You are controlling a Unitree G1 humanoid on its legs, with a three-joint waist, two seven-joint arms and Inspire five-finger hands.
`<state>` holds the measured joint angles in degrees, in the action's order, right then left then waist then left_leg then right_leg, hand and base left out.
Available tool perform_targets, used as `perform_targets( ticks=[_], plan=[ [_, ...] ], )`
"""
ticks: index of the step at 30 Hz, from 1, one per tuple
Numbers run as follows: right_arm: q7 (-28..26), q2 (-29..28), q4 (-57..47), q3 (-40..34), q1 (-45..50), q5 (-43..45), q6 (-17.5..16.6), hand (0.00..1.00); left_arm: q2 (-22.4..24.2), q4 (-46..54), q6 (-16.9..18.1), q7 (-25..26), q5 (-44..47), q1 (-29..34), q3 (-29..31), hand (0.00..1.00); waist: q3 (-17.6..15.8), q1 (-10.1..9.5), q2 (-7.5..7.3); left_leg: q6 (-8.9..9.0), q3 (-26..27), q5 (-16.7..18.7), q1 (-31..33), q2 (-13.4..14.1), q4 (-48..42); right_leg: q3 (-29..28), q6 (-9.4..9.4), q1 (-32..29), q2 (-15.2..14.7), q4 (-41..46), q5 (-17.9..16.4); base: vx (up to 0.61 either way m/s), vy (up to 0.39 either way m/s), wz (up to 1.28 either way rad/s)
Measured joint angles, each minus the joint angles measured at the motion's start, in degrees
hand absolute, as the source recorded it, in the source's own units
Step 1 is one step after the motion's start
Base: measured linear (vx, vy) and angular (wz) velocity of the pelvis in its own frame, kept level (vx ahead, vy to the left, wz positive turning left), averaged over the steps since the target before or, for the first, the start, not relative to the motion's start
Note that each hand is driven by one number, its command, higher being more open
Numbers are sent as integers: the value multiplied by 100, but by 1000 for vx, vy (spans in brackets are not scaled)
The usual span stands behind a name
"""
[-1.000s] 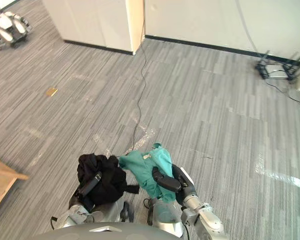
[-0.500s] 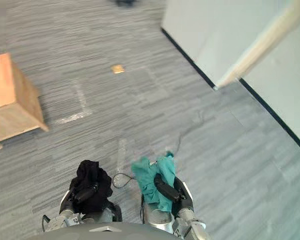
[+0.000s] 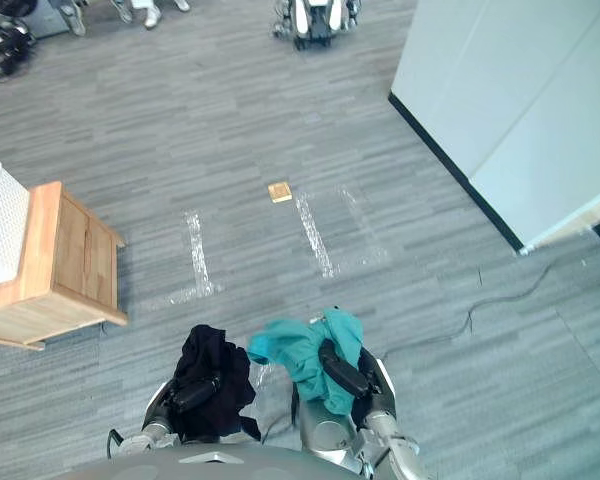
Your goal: Tidy up the quilt and then pick up the clothes from the bed and put them into the laundry hamper
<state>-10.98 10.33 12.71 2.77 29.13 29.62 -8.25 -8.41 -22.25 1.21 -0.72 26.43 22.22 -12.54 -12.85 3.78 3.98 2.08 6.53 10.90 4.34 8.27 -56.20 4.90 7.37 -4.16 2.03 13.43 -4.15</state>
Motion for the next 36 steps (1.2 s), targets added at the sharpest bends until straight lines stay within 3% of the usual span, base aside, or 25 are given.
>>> perform_targets(
  ticks=[1, 3, 5, 6, 7, 8, 9, 11, 12, 13, 14, 15, 16, 17, 18, 20, 22, 25, 26, 27, 29, 30, 32, 34, 36],
  plan=[
    [-27, 55, -7, -56, 6, -2, -11, 0, 6, 61, 31, -98, 0, 2, 14, 0, 10, -48, 16, -20, 130, 288, 357, -152, 359, -7, 88, 292, 11, -202, -112, 519, -223, -11],
    [-120, 153, -9, -115, -5, -14, -14, 0, 41, 158, 141, -168, 0, 44, 41, 0, 9, -70, 19, -43, 536, 437, 797, -382, 1336, -3, 159, 673, -5, -428, -311, 348, -94, -14],
    [-189, 234, -36, -115, -6, -21, -14, 0, 107, 288, 188, -174, -7, 126, 63, 0, 12, -85, 26, 18, 1206, 299, 1025, -479, 2641, 85, 80, 1058, -8, -688, -453, 452, -79, -6],
    [-252, 249, -53, -103, 57, -141, -14, 0, 141, 364, 211, -136, -11, 187, 45, 0, 14, -84, 30, 16, 1828, 4, 1062, -482, 3364, 210, -165, 1356, 14, -839, -542, 621, -68, 11],
    [-279, 260, -53, -91, 88, -246, -13, 0, 153, 392, 227, -97, -12, 209, 33, 0, 14, -82, 29, -15, 2104, -113, 1078, -474, 3583, 288, -326, 1508, 28, -873, -633, 558, -32, 31],
    [-323, 323, -53, -14, 139, -260, -9, 0, 167, 432, 232, -22, -16, 220, 2, 0, 23, -100, 14, -128, 2587, -225, 1126, -480, 3768, 398, -640, 1777, 35, -845, -884, 732, 4, 33],
    [-357, 364, -54, 63, 130, -389, -9, 0, 172, 489, 229, 57, -21, 228, -16, 0, 62, -165, -28, -291, 2883, -319, 1130, -529, 3844, 454, -895, 1990, 12, -781, -1121, 637, 6, 18],
    [-359, 462, -7, 246, -49, -508, -2, 0, 291, 465, 213, 174, -22, 210, -1, 0, 150, -283, -65, -1233, 2852, -808, 1091, -660, 3874, 563, -1166, 1794, -74, 86, -1441, 666, 6, 4],
    [-359, 450, 70, 497, -336, -649, -1, 0, 319, 413, 177, 327, -29, 178, 12, 0, 248, -243, -226, -1598, 2708, -706, 871, -871, 4005, 713, -1316, 1010, -448, 2049, -1437, 668, 20, 37],
    [-359, 388, 83, 671, -482, -689, -2, 0, 249, 414, 189, 363, -56, 158, -3, 0, 239, -208, -412, -1566, 2587, -589, 737, -1042, 4035, 740, -1570, 477, -752, 3382, -1192, 786, 27, 63],
    [-359, 317, 101, 754, -568, -695, -3, 0, 200, 352, 177, 398, -67, 97, -36, 0, 222, -178, -515, -1551, 2435, -516, 603, -1164, 4034, 765, -1526, 235, -930, 4042, -1210, 512, 2, 99],
    [-345, 223, 150, 879, -709, -696, -1, 0, 111, 281, 112, 448, -190, 5, -98, 0, 159, -172, -569, -1530, 2102, -385, 237, -1292, 4058, 827, -1286, 3, -1181, 4882, -1339, 633, -38, 136],
    [-340, 215, 211, 1035, -844, -709, -3, 0, 106, 140, 112, 495, -228, -19, -98, 0, 127, -178, -525, -1505, 1672, -352, -161, -1320, 4150, 890, -1076, -96, -1303, 5032, -1459, 580, -106, 139],
    [-340, 210, 209, 1127, -881, -744, -15, 0, 97, 105, 112, 532, -228, -14, -99, 0, 111, -177, -493, -1504, 1458, -352, -360, -1317, 4222, 882, -996, -149, -1298, 4938, -1509, 625, -161, 148],
    [-343, 184, 191, 1256, -890, -832, -96, 0, 27, 92, 115, 572, -220, 5, -106, 0, 95, -172, -403, -1502, 1034, -351, -655, -1299, 4371, 819, -948, -329, -1280, 4554, -1562, 560, -220, 164],
    [-345, 98, 80, 1383, -889, -891, -111, 0, -134, 95, 136, 585, -198, -59, -107, 0, 102, -99, -396, -1376, 365, -284, -906, -1265, 4575, 496, -944, -736, -1162, 3572, -1569, 422, -240, 183],
    [-337, 54, 18, 1456, -889, -893, -110, 0, -293, 47, 120, 587, -149, -161, -132, 0, 91, -23, -411, -1163, -313, -168, -992, -1250, 4619, -219, -1130, -1118, -968, 2319, -1420, 335, -305, 167],
    [-274, 59, 20, 1505, -816, -898, -17, 0, -504, -98, 87, 588, -24, -100, -255, 0, 101, 134, -415, -746, -1475, 241, -1084, -1238, 4239, -1662, -1434, -1128, -719, 770, -657, 345, -438, 189],
    [-198, 34, 20, 1592, -791, -898, 28, 0, -624, -88, 72, 550, 13, 30, -267, 0, 152, 124, -502, -567, -1792, 541, -1079, -1281, 3915, -1974, -1441, -1009, -712, 463, -276, 351, -530, 193],
    [-174, 22, 33, 1718, -786, -900, 48, 0, -745, -141, 65, 500, 18, 143, -239, 0, 239, 83, -618, -348, -1967, 865, -1090, -1276, 3593, -2006, -1631, -946, -745, 621, 122, 390, -620, 151],
    [-86, 207, 55, 1695, -948, -898, 123, 0, -545, -171, -53, 480, 20, 226, -235, 0, 308, -4, -231, -127, -1745, 975, -1002, -779, 3433, -1372, -1325, -784, -562, 723, -53, 311, -505, 124],
    [-78, 290, 45, 1704, -1024, -898, 127, 0, -467, -52, -53, 410, 20, 307, -238, 0, 396, -57, -57, 43, -1588, 861, -999, -567, 3614, -1066, -1204, -723, -529, 708, -125, 181, -276, 114],
    [-75, 318, 42, 1736, -1199, -895, 127, 0, -431, 83, -49, 316, 54, 340, -234, 0, 381, -118, -86, 242, -1521, 514, -1134, -426, 4084, -735, -1119, -542, -550, 614, -172, 141, -327, 109],
    [-73, 320, 40, 1710, -1349, -890, 128, 0, -437, 108, -49, 156, 61, 274, -342, 0, 385, -98, -92, 252, -1097, 226, -1173, -239, 4385, -255, -1001, -275, -652, 376, -169, 90, -277, 118],
    [71, 284, 45, 1461, -1372, -854, 157, 0, -458, 107, -119, -188, 24, 110, -678, 0, 376, 78, -115, 221, -20, -21, -1179, -148, 4659, 490, -985, 118, -872, 165, -179, 24, -144, 164]
  ],
)
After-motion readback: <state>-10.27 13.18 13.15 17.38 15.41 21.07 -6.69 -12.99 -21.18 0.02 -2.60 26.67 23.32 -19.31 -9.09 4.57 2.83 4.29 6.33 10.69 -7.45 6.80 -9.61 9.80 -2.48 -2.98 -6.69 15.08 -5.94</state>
